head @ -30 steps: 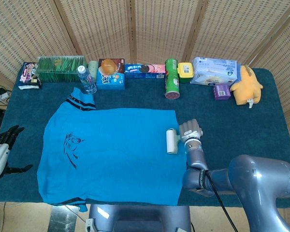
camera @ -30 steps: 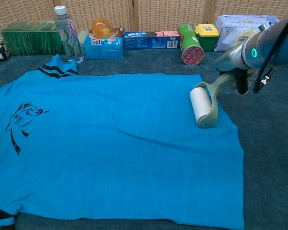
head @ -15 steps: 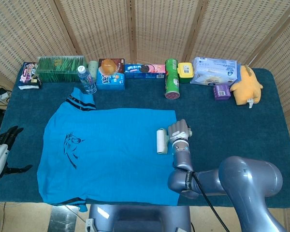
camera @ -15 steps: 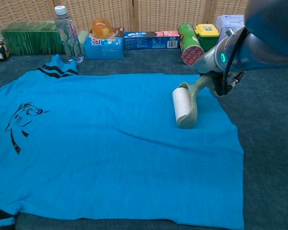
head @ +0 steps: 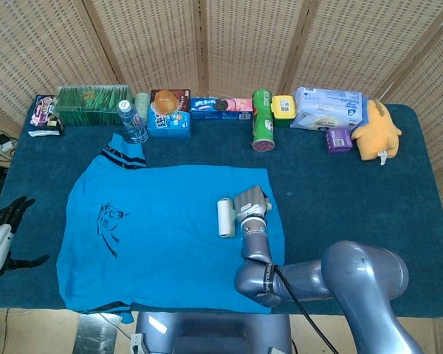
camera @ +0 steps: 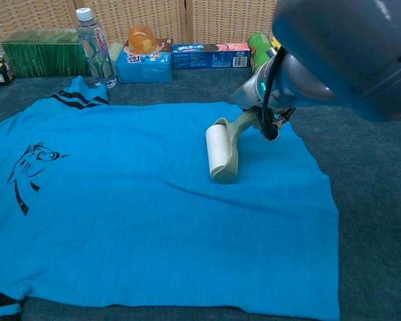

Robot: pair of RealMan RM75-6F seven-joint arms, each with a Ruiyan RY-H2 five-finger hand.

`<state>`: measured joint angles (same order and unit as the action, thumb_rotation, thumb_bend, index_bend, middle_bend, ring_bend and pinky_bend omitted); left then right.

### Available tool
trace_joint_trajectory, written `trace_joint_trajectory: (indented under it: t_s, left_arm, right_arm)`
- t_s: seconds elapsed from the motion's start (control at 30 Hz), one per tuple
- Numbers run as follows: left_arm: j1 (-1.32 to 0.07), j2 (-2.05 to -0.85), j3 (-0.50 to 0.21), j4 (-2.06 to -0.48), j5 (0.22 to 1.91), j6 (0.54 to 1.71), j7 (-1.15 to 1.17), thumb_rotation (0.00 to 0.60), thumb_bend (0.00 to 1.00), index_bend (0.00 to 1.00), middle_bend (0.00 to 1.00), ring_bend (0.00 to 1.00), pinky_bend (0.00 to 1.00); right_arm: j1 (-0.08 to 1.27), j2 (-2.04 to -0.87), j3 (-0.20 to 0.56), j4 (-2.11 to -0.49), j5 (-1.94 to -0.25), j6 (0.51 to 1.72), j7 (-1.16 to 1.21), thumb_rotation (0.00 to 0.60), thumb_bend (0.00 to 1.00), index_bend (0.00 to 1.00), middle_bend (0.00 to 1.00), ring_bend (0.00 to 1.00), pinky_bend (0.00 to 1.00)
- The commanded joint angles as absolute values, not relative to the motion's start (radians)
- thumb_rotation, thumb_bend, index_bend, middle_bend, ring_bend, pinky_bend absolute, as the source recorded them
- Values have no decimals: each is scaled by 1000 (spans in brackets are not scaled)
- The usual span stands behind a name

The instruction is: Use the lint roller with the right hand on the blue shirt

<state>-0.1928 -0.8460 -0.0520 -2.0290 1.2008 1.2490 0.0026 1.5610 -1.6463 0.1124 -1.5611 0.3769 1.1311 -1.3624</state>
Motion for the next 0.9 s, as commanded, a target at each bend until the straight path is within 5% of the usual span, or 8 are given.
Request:
trace_joint_trajectory:
  t_s: [0.03,0.63,0.9]
  left_arm:
    - [-191,-847,-51,-2029,1201,1250,2,600,82,0,0,0,18]
    - [-176,-850,-45,-2024,1198,1255,-4,600,83,0,0,0,18]
    - [-177,-854,-45,-2020,1193,1247,-6,600,82,0,0,0,18]
  right_arm:
    - [1563,-1667,139,-1545,384,1136,-1380,600,1000,975,805,910,1000]
    - [1575,-1818,266,-1419,389,1153,-1494,600,1000,974,806,911,1000]
    - [1534,-1809,264,-1423,386,1177,-1559,600,1000,974,806,912,1000]
